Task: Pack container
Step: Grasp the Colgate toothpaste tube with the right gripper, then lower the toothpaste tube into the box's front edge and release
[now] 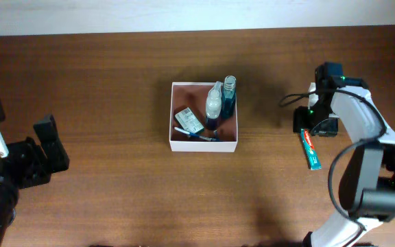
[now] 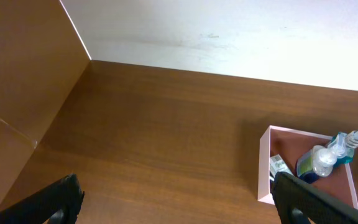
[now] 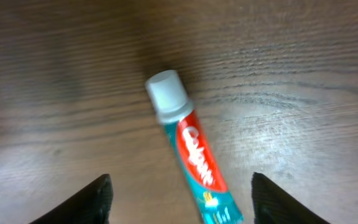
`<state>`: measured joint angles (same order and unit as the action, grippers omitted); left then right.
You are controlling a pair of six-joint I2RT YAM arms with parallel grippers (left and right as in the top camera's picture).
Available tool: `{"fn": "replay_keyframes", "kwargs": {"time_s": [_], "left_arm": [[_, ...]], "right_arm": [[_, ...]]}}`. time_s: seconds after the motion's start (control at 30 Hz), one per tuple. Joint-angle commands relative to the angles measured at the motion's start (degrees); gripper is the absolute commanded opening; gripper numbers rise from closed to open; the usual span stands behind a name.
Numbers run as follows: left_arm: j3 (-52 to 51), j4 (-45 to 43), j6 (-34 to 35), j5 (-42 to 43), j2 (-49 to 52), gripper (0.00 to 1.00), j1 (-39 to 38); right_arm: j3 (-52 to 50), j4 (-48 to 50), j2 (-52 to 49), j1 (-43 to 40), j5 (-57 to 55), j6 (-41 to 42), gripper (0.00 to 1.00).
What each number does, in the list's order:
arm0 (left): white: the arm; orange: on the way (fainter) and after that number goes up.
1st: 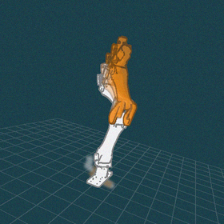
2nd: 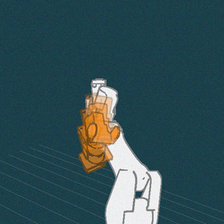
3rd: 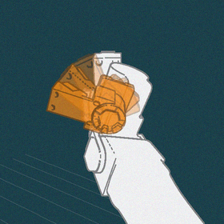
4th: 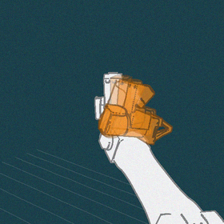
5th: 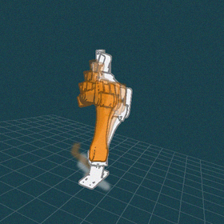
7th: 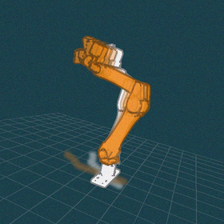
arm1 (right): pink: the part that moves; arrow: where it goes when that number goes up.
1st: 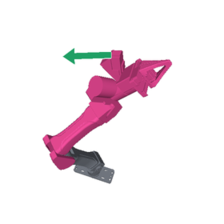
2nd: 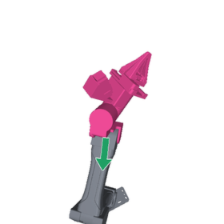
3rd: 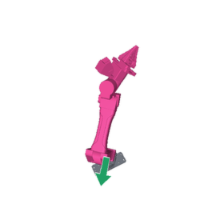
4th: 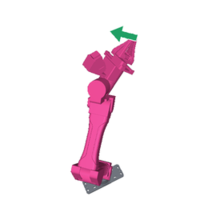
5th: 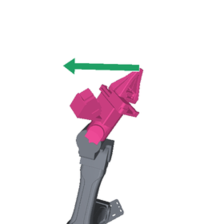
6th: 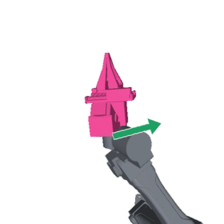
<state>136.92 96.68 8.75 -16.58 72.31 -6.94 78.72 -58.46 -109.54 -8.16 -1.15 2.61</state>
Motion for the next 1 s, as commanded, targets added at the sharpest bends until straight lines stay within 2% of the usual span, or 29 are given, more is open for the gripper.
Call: {"fn": "replay_keyframes", "kwargs": {"time_s": [0.0, 0.13, 0.27, 0.4, 0.63, 0.8, 0.87, 0.97], "left_arm": [[-0.17, -0.02, -0.72, -0.81, -0.2, 0.99, 0.35], [-0.17, -0.02, -0.72, -0.81, -0.2, 1.0, 0.35], [-0.17, 0.0, -0.72, -0.81, -0.2, 0.99, 0.35], [-0.17, -0.02, -0.72, -0.81, -0.2, 0.99, 0.35], [-0.17, 0.0, -0.72, -0.81, -0.2, 0.99, 0.35], [-0.17, -0.02, -0.72, -0.81, -0.2, 0.99, 0.35], [-0.17, -0.02, -0.72, -0.81, -0.2, 0.99, 0.35], [-0.17, 0.0, -0.72, -0.79, -0.2, 0.99, 0.35]], "right_arm": [[-0.09, 0.26, -4.26, -1.31, 0.59, -0.81, 0.62], [-0.13, 0.13, -6.64, -1.16, 1.7, -0.68, 0.57], [-0.37, -0.15, -8.0, -1.18, 3.39, -0.66, 0.36], [-1.38, -0.2, -8.13, -1.18, 3.61, -0.61, 0.04], [-1.9, -2.34, -7.69, -1.22, 6.16, -0.46, 0.04], [1.57, -5.27, -3.52, -1.18, 21.16, -2.56, 0.04], [4.17, -7.5, 0.07, -1.16, 30.03, -3.19, 0.04], [7.74, -10.99, 6.08, -0.87, 36.24, -3.28, 0.04]]}}
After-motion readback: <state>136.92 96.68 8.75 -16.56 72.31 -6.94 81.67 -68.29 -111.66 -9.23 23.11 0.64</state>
